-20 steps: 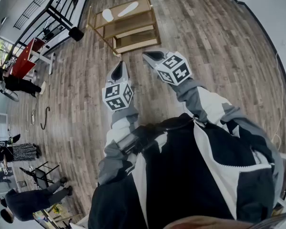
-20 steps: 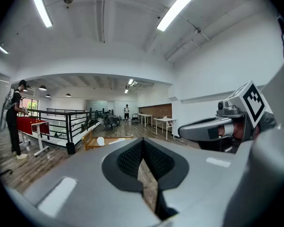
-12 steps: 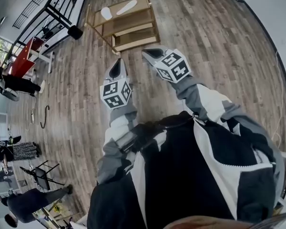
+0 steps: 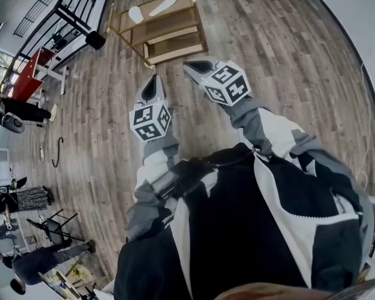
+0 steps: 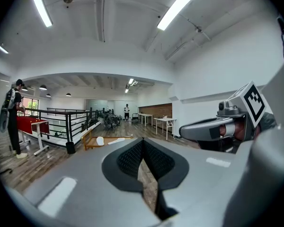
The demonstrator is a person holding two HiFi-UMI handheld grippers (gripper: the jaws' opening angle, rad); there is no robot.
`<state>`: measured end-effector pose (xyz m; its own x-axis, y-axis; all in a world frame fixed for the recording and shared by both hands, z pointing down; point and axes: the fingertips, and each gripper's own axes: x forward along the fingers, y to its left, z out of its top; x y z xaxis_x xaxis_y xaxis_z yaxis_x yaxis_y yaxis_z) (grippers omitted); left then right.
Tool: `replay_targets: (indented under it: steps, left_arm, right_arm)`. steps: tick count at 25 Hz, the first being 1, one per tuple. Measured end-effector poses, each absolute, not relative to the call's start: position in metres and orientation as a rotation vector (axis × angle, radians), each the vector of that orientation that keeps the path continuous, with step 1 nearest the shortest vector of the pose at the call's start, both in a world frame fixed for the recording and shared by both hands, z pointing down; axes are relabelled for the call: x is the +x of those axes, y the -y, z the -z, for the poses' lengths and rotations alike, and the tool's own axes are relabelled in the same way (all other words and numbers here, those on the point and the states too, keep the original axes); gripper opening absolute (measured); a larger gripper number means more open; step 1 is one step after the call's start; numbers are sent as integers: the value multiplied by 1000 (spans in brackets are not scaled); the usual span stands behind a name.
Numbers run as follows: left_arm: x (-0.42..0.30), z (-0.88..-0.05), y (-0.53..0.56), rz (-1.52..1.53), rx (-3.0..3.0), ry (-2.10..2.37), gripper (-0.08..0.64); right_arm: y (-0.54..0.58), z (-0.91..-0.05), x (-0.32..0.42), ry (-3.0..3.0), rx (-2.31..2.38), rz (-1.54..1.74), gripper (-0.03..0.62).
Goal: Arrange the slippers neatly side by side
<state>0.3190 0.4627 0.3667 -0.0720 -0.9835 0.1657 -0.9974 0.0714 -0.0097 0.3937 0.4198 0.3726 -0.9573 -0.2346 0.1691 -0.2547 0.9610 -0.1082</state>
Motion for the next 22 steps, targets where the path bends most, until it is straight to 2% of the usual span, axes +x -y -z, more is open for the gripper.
replay_targets:
  steps: [22]
  left_arm:
    - [301,-371,-439,-180,2099,2153,5]
  right_arm:
    - [-413,-381,376,2957,358,-220,5]
